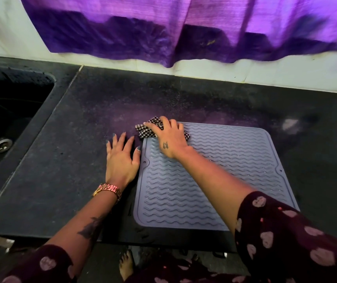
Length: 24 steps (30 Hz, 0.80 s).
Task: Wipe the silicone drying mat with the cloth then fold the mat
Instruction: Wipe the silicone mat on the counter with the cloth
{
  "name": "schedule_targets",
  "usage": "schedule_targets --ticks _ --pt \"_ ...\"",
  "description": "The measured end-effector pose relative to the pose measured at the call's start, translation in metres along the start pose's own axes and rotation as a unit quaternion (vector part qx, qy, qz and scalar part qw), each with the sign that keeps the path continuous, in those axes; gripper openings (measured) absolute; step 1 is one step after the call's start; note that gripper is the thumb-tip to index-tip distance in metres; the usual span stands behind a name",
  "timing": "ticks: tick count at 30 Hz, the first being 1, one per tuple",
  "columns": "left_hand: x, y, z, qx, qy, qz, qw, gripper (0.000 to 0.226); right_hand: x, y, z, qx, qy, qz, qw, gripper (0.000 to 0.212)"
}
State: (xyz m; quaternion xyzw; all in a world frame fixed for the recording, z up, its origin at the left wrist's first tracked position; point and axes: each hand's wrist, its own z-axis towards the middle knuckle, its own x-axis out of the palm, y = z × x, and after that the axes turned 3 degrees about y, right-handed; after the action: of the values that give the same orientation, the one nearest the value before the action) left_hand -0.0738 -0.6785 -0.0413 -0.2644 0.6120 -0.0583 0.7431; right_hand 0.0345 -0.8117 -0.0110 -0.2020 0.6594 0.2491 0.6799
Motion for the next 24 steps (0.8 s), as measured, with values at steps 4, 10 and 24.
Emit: schedule_targets --ticks 4,10,24 --pt "-0.002 -0.001 0.0 -0.004 0.007 0.0 1.0 0.058 -0.005 -0.011 0.017 -0.012 0.044 0.054 0.998 0.055" --pt "0.001 0.001 0.001 -0.006 0.003 0.002 1.0 0.049 0.002 -0.026 0.015 0.024 0.029 0.025 0.999 0.056" --pt "0.001 0.001 0.002 -0.009 0.004 0.005 1.0 0.048 -0.002 -0.065 0.007 0.107 0.059 0.069 0.99 0.07"
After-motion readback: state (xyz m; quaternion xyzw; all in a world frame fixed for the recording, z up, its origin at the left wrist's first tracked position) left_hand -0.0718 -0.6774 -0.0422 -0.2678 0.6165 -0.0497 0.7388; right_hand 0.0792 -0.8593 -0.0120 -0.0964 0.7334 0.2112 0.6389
